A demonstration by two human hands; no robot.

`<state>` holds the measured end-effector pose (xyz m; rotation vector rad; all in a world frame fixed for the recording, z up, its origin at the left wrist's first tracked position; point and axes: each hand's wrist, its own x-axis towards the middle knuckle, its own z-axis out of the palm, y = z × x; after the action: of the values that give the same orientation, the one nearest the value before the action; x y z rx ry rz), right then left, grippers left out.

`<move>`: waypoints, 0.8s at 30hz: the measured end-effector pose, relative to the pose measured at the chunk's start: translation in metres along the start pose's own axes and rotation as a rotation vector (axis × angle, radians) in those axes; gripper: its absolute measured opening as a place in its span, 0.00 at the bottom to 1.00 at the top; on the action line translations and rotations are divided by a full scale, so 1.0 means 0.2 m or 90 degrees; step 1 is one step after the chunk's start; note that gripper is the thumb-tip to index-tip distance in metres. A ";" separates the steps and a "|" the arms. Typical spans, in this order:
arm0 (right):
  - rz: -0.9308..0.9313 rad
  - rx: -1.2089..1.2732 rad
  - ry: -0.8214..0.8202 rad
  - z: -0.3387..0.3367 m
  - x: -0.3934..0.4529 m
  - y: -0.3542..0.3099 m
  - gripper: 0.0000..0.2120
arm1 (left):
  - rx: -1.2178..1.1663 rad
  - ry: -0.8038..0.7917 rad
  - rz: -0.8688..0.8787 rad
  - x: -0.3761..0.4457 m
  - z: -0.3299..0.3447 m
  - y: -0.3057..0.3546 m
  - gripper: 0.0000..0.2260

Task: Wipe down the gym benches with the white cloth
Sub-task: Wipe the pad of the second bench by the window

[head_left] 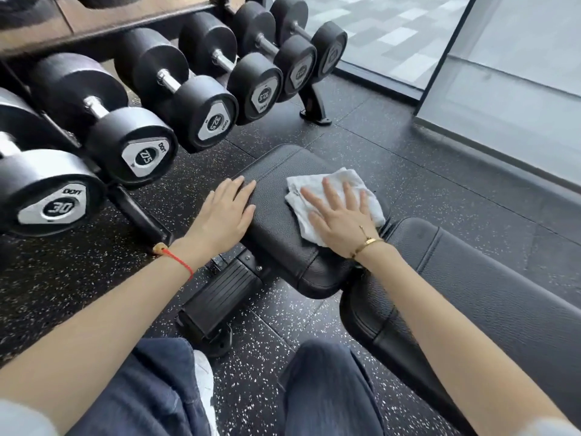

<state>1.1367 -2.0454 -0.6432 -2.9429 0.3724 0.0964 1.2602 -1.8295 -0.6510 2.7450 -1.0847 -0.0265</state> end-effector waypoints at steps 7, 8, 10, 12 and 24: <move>-0.036 -0.015 0.011 0.02 0.05 -0.16 0.24 | -0.008 -0.006 -0.001 0.02 0.00 0.00 0.25; -0.075 -0.017 0.023 0.05 -0.03 -0.17 0.24 | -0.010 -0.007 -0.001 0.02 0.00 0.01 0.25; -0.127 -0.029 0.033 0.09 -0.18 -0.16 0.23 | -0.011 -0.011 0.000 0.02 -0.01 0.01 0.25; -0.115 -0.037 0.025 0.08 -0.21 -0.10 0.23 | -0.012 -0.011 0.006 0.02 -0.02 0.00 0.25; -0.039 -0.029 -0.044 -0.02 0.53 -0.34 0.24 | -0.008 -0.023 0.008 -0.05 -0.04 -0.03 0.26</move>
<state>1.2572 -2.0071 -0.6373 -2.9842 0.2731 0.2003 1.2574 -1.8176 -0.6442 2.7363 -1.1072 -0.0817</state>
